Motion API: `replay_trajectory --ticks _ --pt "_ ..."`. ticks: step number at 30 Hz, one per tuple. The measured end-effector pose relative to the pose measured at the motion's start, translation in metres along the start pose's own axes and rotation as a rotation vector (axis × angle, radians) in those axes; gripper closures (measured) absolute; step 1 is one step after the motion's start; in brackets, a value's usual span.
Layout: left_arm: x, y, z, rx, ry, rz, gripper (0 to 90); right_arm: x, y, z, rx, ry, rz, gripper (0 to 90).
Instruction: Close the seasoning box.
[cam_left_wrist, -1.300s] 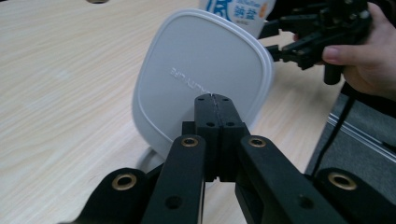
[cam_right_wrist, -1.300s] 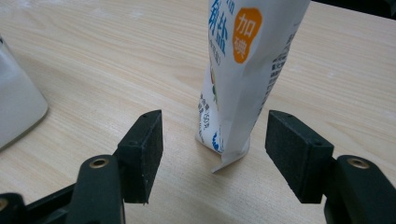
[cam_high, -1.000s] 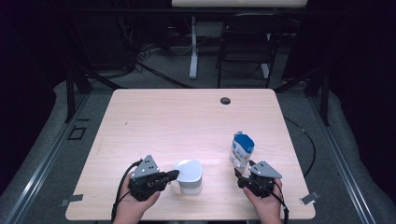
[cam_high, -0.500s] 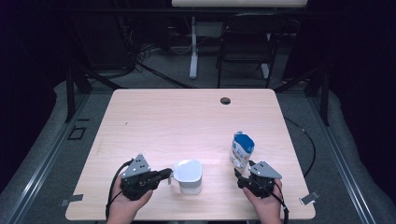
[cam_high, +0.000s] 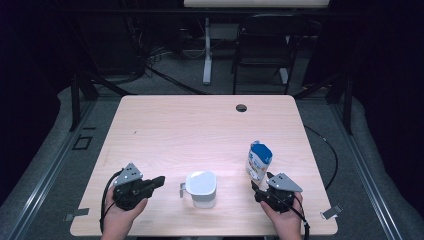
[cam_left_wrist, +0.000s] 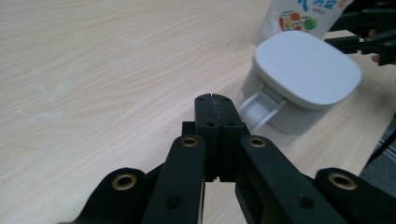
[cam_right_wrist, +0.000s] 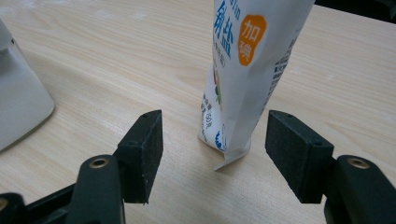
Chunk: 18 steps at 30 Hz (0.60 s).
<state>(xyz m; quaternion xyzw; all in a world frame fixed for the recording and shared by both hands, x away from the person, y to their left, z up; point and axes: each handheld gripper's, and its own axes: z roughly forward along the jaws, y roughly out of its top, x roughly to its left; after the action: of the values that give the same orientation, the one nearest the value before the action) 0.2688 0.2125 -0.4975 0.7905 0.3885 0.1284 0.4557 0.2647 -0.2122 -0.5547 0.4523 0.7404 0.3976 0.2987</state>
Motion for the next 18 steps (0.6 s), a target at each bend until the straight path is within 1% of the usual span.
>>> replay_trajectory --ticks 6,12,14,15,18 --pt "0.018 -0.013 0.002 0.015 0.040 -0.054 90.0 0.001 0.000 0.000 0.006 0.003 -0.002 36.9" --pt "0.032 -0.025 0.004 0.033 0.075 -0.090 90.0 0.002 -0.001 0.000 0.004 0.002 -0.007 36.9" --pt "0.037 -0.028 0.004 0.044 0.089 -0.096 90.0 0.002 -0.001 0.000 0.006 0.005 -0.008 36.9" --pt "0.039 -0.031 0.005 0.041 0.094 -0.108 90.0 0.002 -0.002 0.000 0.005 0.005 -0.010 36.9" --pt "0.043 -0.034 0.005 0.043 0.108 -0.116 90.0 0.003 -0.002 0.001 0.013 0.005 -0.009 36.8"
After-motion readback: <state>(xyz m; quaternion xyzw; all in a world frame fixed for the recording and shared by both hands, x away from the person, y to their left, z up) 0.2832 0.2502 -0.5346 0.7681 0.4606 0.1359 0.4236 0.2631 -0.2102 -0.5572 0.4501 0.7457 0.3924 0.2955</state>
